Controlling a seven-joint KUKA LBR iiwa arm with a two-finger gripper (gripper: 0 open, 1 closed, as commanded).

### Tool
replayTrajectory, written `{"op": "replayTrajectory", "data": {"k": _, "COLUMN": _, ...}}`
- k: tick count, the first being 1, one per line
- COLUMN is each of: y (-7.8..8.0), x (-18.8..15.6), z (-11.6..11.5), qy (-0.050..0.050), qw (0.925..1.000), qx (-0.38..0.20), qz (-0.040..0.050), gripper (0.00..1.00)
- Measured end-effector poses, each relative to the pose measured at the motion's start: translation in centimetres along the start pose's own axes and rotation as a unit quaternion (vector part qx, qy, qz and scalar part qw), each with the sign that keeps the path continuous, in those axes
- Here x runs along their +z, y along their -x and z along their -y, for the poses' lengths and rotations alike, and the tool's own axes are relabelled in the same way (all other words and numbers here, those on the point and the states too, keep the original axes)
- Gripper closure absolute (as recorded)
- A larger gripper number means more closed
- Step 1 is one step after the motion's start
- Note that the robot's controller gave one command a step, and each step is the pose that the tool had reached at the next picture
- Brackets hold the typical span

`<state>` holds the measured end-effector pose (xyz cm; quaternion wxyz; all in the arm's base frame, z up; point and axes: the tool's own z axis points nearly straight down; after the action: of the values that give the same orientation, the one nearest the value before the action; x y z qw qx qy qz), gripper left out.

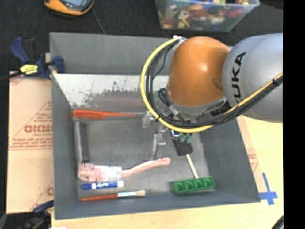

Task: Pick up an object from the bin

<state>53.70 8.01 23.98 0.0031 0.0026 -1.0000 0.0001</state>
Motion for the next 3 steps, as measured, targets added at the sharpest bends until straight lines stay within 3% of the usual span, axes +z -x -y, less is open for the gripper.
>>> {"op": "replayTrajectory", "data": {"k": 1, "y": 0.1, "x": -0.5, "z": 0.0, "qy": 0.0, "qw": 1.0, "qx": 0.001, "qz": 0.0041, "gripper": 0.0}}
{"op": "replayTrajectory", "data": {"k": 2, "y": -0.1, "x": 6.6, "z": -0.7, "qy": 0.0, "qw": 0.9987, "qx": -0.05, "qz": 0.0036, "gripper": 0.0}}
{"op": "replayTrajectory", "data": {"k": 3, "y": -0.1, "x": 11.5, "z": 4.1, "qy": -0.001, "qw": 0.993, "qx": -0.118, "qz": 0.0038, "gripper": 0.0}}
